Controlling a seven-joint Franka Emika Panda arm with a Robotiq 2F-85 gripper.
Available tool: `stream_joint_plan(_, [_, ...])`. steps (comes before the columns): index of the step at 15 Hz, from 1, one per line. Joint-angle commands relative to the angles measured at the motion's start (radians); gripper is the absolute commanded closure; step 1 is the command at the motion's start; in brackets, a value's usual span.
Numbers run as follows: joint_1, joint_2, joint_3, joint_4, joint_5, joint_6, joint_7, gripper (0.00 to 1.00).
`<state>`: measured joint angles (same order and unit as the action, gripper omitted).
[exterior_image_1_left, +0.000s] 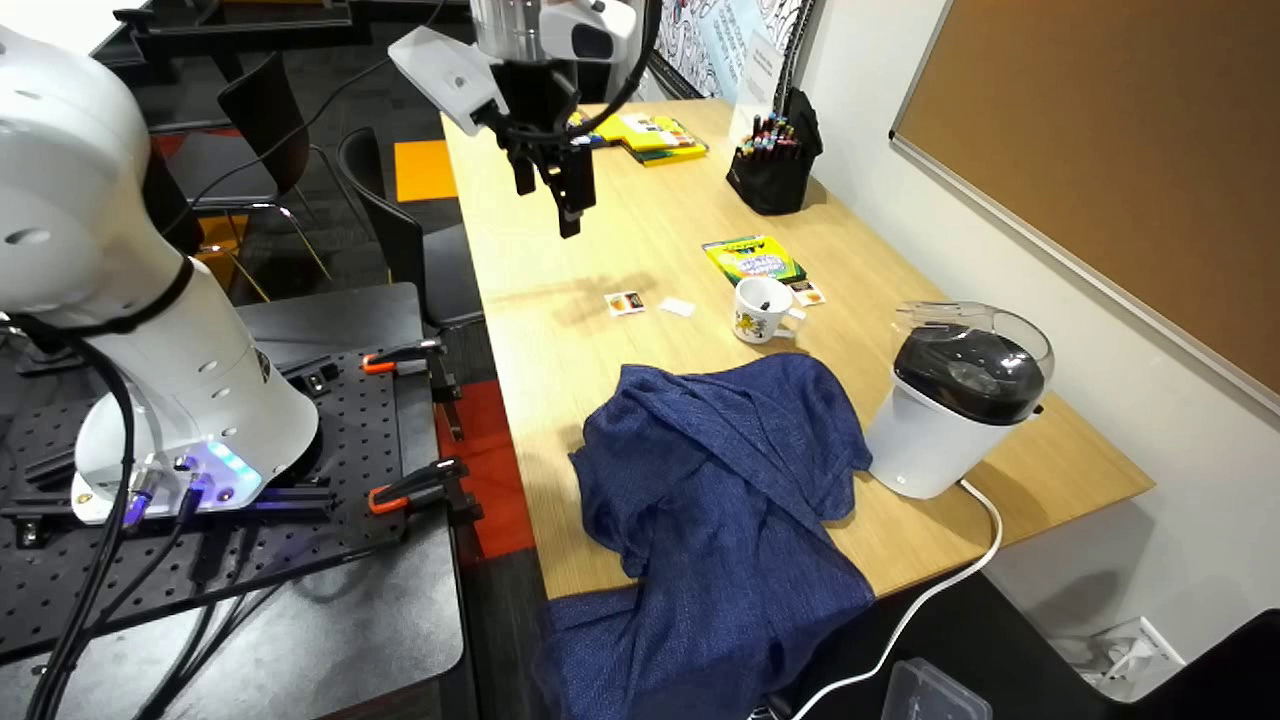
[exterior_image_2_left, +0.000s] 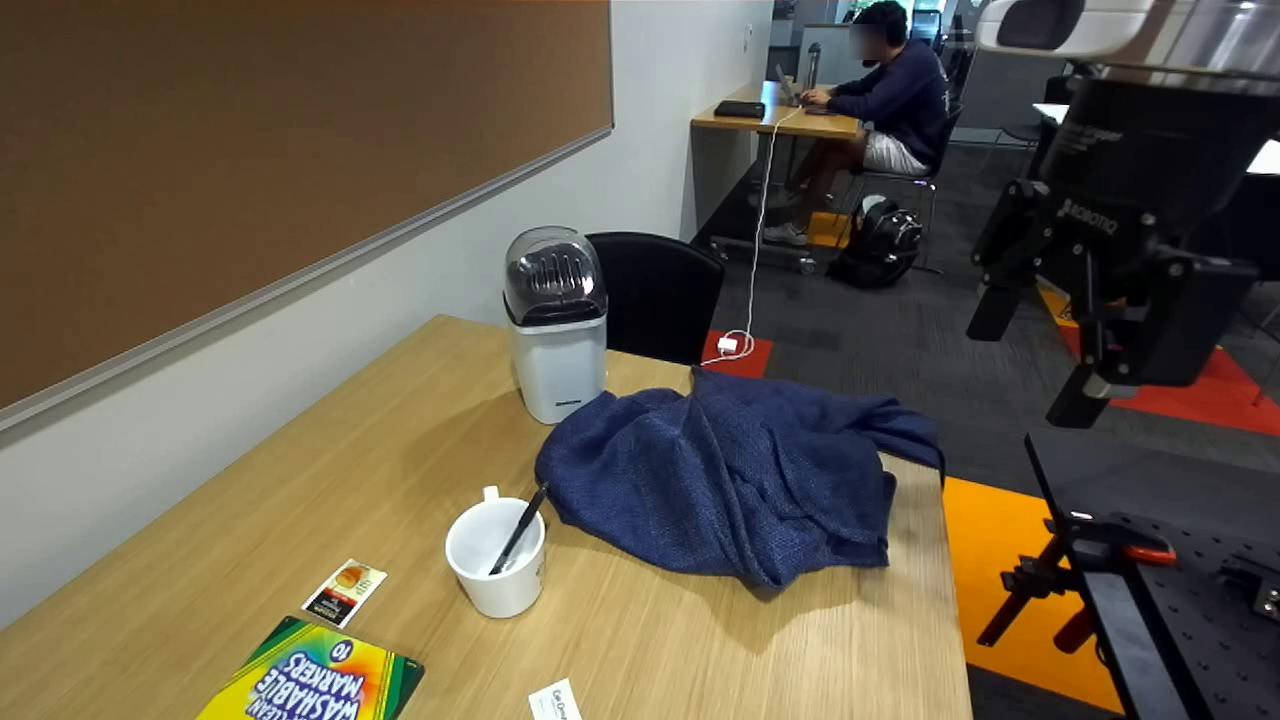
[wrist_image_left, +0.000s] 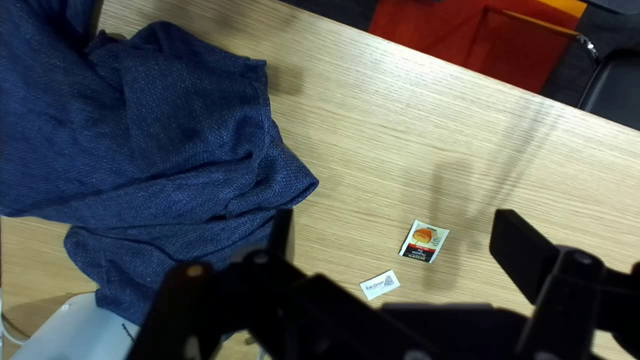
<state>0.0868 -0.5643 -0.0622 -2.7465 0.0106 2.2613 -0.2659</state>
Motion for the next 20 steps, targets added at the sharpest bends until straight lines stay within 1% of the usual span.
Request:
stream_joint_plan(1, [0.018, 0.058, 0.016, 0.050, -0.040, 0.073, -0.061, 0.00])
stream_joint_plan(5, [0.019, 0.084, 0.021, 0.075, -0.041, 0.063, -0.055, 0.00])
stream_joint_plan(9, [0.031, 0.144, 0.027, 0.134, -0.084, 0.141, -0.118, 0.00])
stream_joint_plan(12, [0.033, 0.195, 0.029, 0.183, -0.100, 0.160, -0.145, 0.00])
stream_joint_plan(15, [0.036, 0.251, 0.025, 0.239, -0.111, 0.155, -0.209, 0.00])
stream_joint_plan(20, [0.032, 0.356, 0.034, 0.327, -0.170, 0.151, -0.315, 0.00])
